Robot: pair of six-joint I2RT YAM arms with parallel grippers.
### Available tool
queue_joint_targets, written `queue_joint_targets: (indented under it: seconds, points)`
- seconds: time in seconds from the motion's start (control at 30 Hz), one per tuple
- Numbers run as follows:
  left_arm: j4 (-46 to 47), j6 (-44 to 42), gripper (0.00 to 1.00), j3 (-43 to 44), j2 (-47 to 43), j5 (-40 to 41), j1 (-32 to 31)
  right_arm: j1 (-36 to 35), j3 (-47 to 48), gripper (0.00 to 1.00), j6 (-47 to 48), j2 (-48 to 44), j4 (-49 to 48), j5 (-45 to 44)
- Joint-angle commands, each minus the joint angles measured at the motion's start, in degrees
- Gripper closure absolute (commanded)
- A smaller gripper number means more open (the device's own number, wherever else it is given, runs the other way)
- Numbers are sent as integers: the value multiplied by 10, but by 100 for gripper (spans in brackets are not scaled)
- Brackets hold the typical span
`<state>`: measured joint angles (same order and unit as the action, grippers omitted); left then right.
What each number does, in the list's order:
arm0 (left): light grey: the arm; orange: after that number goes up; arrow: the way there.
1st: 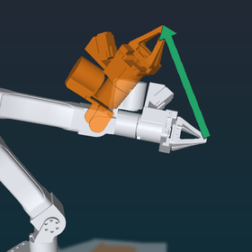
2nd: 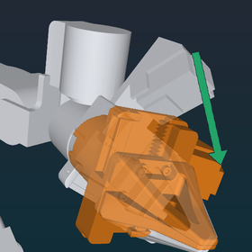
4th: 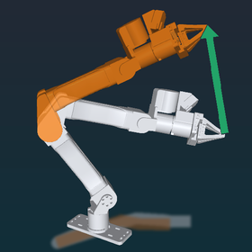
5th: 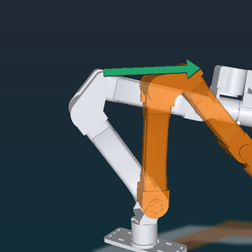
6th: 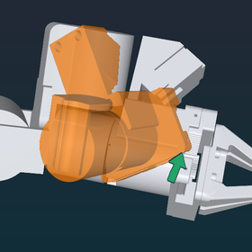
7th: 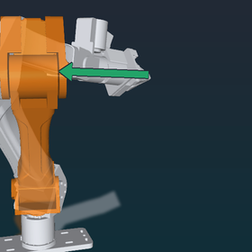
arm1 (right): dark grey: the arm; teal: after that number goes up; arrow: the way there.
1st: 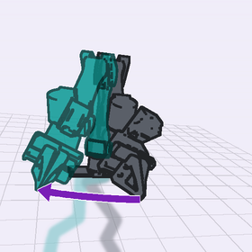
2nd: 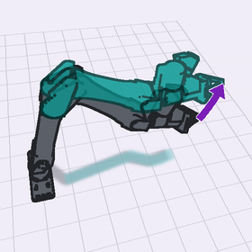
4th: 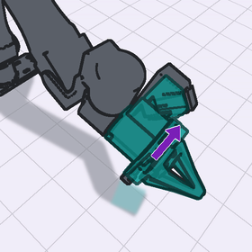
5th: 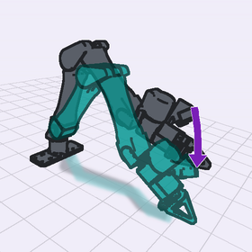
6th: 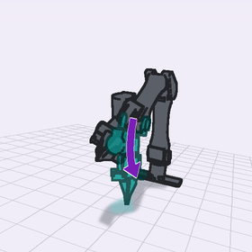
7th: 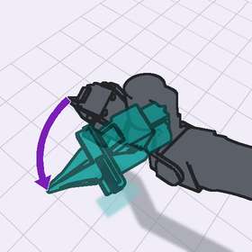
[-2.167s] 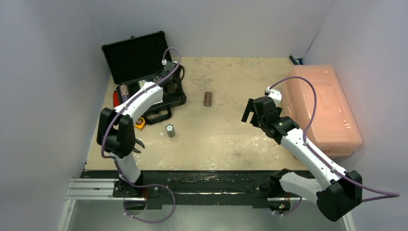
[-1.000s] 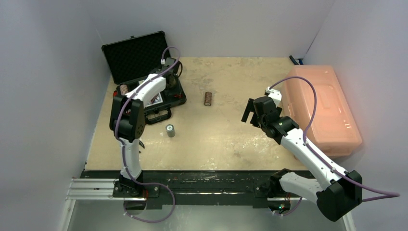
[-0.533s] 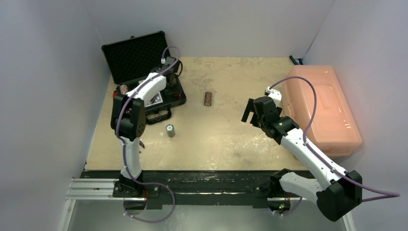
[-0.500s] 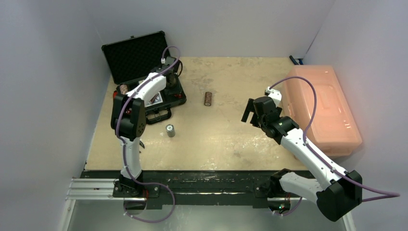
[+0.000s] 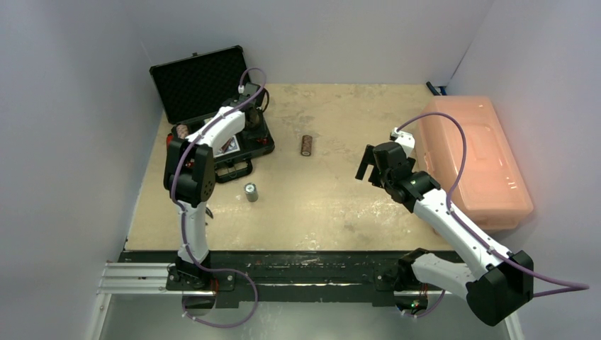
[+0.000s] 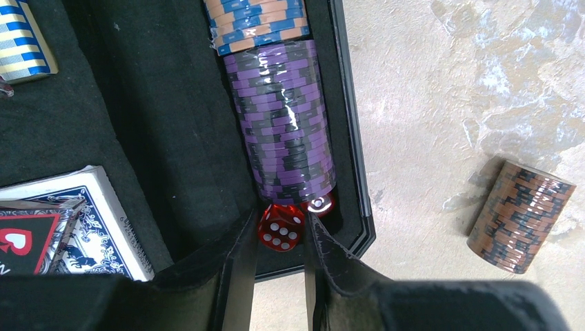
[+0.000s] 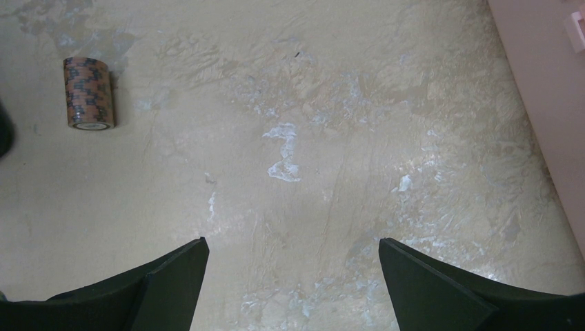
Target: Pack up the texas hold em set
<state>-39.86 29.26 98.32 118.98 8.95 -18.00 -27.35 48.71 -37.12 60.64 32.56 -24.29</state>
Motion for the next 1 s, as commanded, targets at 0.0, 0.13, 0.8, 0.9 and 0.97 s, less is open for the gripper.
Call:
queue_joint_targets:
  seconds: [0.0, 0.13, 0.8, 0.9, 0.97]
  points:
    - [8, -12, 72, 21, 1, 1, 5, 2, -1, 1, 0, -3, -8, 0]
    - [8, -11, 64, 21, -1, 0, 5, 1, -1, 1, 1, -3, -8, -1]
    - [28, -18, 50, -3, -41, -4, 5, 2, -3, 1, -1, -7, -8, -1]
    - [48, -21, 37, -29, -66, -8, 5, 2, -3, 1, -1, -6, -8, -1]
    - [61, -23, 27, -48, -84, -9, 5, 1, -2, 1, 0, -5, -8, 0]
